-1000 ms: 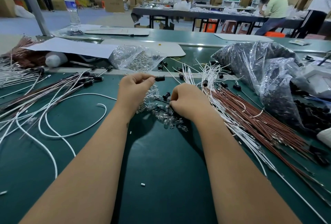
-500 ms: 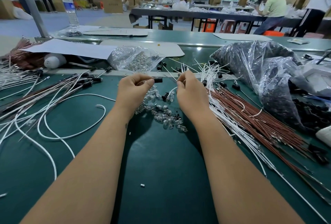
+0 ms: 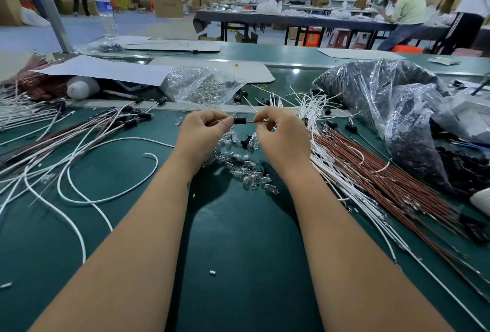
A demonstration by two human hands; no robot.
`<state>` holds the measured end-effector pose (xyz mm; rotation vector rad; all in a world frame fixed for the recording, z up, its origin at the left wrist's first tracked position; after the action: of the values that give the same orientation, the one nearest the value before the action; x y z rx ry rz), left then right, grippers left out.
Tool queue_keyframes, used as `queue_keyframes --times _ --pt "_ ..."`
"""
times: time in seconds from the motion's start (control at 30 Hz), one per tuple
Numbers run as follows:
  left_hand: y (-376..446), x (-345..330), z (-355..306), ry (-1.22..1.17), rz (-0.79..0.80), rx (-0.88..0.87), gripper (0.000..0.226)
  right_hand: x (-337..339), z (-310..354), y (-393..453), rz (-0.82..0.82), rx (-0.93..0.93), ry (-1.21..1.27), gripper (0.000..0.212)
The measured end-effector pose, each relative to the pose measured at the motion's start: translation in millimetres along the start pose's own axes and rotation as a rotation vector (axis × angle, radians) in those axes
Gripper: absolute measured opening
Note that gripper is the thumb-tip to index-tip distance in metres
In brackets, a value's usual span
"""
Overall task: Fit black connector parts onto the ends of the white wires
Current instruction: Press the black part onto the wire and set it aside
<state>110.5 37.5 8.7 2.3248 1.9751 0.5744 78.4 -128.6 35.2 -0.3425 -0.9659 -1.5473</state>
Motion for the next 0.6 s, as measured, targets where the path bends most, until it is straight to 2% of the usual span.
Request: queue_keyframes --times 0.43,0.6 --pt "-2.4 -7.4 -7.5 0.058 0.062 0.016 0.009 -8.6 12.2 -2.3 0.026 0.134 0.047 0.033" --pt "-2.2 -11.4 -12.2 0.105 0.077 -0.005 0.002 -12.9 18.9 -1.6 0.045 0.195 0.003 0.024"
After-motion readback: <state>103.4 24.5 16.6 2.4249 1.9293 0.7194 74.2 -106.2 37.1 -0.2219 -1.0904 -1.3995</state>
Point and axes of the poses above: each hand's wrist, its own y-axis towards the middle knuckle, its own x-axis out of the back of the hand, z = x × y, the point moved 7 cm from there along y, towards the middle knuckle, and after that the axes turned 15 degrees about z, right-handed, at the moved point
